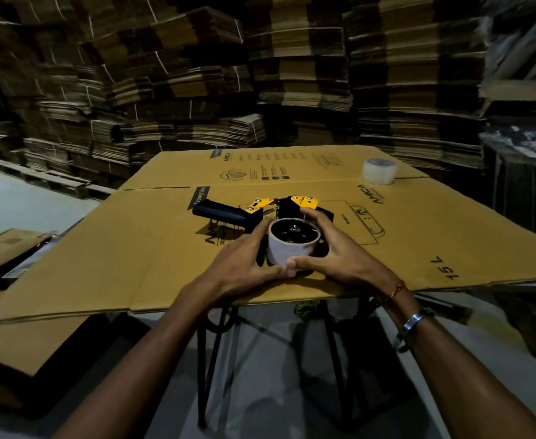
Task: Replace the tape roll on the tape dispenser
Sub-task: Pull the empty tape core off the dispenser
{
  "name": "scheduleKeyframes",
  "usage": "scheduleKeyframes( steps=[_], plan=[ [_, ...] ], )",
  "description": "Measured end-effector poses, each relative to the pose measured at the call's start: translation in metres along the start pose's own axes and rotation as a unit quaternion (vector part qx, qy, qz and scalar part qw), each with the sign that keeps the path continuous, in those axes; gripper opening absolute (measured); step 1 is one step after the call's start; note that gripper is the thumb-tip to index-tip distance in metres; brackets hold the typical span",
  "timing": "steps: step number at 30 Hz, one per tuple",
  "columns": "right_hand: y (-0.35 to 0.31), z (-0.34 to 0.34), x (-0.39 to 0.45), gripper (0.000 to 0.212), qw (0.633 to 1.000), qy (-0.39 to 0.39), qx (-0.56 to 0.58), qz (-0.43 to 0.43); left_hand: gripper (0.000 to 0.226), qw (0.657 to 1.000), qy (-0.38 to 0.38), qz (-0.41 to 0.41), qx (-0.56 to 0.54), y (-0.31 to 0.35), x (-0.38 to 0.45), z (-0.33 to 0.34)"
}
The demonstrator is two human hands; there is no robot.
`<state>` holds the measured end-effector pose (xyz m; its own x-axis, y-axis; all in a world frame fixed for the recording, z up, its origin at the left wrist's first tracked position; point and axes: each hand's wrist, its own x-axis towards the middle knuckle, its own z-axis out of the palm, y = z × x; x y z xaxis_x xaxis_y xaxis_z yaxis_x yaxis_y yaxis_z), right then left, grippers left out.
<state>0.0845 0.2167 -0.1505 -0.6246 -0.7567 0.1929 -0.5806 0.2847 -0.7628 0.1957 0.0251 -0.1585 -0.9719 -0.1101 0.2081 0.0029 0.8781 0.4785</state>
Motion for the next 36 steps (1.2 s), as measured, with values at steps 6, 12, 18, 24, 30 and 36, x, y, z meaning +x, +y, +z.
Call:
scheduleKeyframes(
  steps=[6, 12, 18, 24, 30, 36],
  plan=[
    [0.007, -0.004, 0.000, 0.094, 0.998, 0.041, 0.039, 0.011, 0.100, 0.997, 0.022, 0.007, 0.069, 0.008, -0.005, 0.015],
    [0.008, -0.004, 0.003, 0.104, 0.998, 0.052, 0.016, 0.016, 0.098, 0.986, 0.105, -0.006, 0.132, 0.033, 0.003, 0.026],
    [0.009, -0.003, 0.002, 0.103, 0.998, 0.068, 0.013, 0.010, 0.097, 0.988, 0.100, -0.017, 0.118, 0.034, 0.003, 0.025],
    [0.010, -0.004, 0.002, 0.094, 0.997, 0.075, 0.018, 0.028, 0.092, 0.989, 0.111, -0.033, 0.092, 0.037, 0.001, 0.023],
    [0.008, -0.005, 0.001, 0.096, 0.998, 0.057, 0.020, 0.030, 0.092, 0.990, 0.106, -0.034, 0.090, 0.030, 0.005, 0.025],
    [0.003, -0.002, 0.000, 0.101, 0.999, 0.048, -0.010, 0.010, 0.081, 0.991, 0.103, -0.038, 0.083, 0.030, 0.005, 0.025]
  ],
)
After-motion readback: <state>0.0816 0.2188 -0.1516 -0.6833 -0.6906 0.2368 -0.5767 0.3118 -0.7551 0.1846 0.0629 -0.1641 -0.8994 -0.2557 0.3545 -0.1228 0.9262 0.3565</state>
